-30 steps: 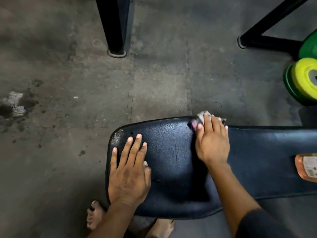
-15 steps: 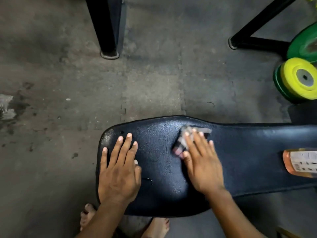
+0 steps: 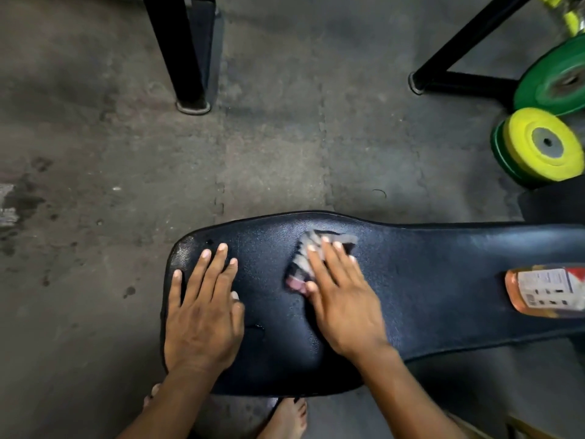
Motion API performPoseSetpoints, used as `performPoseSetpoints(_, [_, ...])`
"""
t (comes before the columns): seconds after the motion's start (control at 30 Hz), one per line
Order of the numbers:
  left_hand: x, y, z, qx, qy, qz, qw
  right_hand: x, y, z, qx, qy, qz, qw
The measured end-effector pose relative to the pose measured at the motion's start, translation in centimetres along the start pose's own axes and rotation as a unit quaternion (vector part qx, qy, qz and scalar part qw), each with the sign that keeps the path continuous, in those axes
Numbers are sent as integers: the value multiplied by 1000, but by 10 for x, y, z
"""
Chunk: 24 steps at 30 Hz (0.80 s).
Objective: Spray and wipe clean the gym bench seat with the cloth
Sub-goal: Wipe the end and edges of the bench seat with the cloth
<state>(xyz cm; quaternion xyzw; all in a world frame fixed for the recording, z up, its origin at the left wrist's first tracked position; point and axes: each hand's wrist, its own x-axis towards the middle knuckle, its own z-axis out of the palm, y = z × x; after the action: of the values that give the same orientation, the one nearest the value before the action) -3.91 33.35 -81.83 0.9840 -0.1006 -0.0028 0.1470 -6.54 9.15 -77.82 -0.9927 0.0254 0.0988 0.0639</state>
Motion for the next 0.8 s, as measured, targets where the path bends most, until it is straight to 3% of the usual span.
performPoseSetpoints(0.23, [-1,1,-1,8,-1,-1,1000,50,40,-12,30,7,237,971])
performPoseSetpoints(0.3, [0,1,-3,3,2,-1,1000,78,21,-11,17,5,216,976])
performPoseSetpoints(0.4, [0,3,-7,-24,0,-11,1000,85,-22,-3,-15,9,103,994])
performPoseSetpoints(0.6, [2,-3,-16,-162,-6,-50,985,-33,-70,24,10,16,-19,1000])
performPoseSetpoints(0.7, [0,-8,-16,-148,-4,-13,989,-98,-55,37,7,1,-20,1000])
performPoseSetpoints(0.8, [-6,-21,-9,-90,-5,7,996,-102,-35,30,22,30,94,995])
